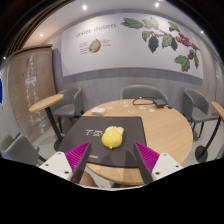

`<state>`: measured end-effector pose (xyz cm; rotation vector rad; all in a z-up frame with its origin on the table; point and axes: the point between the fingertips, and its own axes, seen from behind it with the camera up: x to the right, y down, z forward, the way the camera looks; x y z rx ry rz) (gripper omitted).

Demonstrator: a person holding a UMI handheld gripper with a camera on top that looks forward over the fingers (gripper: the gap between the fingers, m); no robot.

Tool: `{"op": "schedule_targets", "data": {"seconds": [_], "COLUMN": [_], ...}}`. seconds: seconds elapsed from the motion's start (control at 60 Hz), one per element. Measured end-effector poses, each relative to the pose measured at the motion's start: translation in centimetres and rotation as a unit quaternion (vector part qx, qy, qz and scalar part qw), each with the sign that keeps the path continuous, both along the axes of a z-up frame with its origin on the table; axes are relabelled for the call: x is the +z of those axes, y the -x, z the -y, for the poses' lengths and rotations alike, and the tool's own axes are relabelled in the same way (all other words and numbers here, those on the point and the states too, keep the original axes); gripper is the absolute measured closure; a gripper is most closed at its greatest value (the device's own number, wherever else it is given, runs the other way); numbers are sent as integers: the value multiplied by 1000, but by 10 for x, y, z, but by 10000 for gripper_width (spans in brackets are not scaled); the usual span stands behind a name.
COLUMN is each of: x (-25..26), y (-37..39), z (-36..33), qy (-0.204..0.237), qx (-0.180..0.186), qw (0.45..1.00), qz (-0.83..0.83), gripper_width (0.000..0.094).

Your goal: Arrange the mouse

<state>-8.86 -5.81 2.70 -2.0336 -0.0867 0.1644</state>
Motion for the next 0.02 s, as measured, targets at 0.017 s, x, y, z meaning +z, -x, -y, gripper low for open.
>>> {"op": "schedule_targets", "data": {"seconds": [0.017], "x": [2], "y": [-3], "z": [8], "qy": [2], "qx": [1], "qw": [1000], "qz": [-4], "gripper_width": [76]}}
